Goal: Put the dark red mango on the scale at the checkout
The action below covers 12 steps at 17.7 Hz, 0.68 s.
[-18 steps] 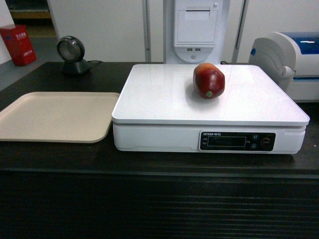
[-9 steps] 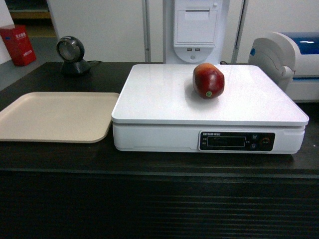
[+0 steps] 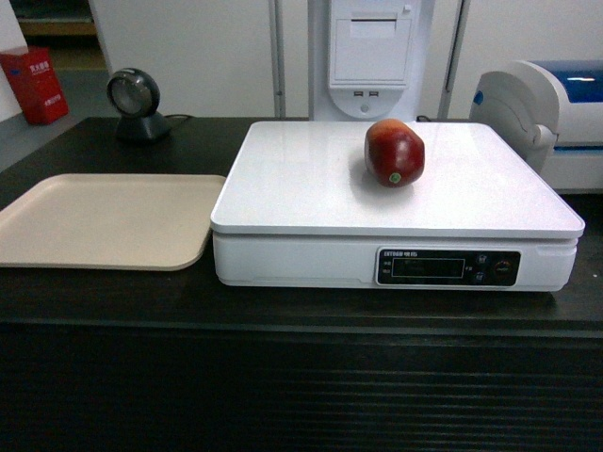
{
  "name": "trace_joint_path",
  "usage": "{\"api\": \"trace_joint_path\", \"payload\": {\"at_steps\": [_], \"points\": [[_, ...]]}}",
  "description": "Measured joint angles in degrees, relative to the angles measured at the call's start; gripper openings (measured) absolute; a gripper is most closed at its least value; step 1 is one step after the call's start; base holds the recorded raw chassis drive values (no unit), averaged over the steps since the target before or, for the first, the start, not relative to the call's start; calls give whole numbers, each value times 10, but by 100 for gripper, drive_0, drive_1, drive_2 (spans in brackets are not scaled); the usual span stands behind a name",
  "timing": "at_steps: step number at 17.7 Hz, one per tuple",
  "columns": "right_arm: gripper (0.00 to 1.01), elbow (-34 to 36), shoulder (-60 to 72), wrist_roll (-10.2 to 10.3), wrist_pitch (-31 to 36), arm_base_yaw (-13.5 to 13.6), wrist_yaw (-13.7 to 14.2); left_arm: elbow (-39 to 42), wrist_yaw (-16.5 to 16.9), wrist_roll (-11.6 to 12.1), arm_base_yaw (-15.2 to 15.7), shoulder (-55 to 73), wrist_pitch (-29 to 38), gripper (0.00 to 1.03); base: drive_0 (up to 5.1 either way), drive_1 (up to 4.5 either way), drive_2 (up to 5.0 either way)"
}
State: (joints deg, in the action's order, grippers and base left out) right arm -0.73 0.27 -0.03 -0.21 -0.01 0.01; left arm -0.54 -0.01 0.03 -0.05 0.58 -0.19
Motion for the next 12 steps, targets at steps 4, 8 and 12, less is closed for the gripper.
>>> {"api": "trace_joint_path", "payload": {"at_steps": [4,8,12], "points": [[98,0,0,0,0,0,0,0,0,0,0,0,0,98,0,0,0],[98,0,0,0,0,0,0,0,0,0,0,0,0,98,0,0,0],[98,0,0,0,0,0,0,0,0,0,0,0,0,98,0,0,0]]}}
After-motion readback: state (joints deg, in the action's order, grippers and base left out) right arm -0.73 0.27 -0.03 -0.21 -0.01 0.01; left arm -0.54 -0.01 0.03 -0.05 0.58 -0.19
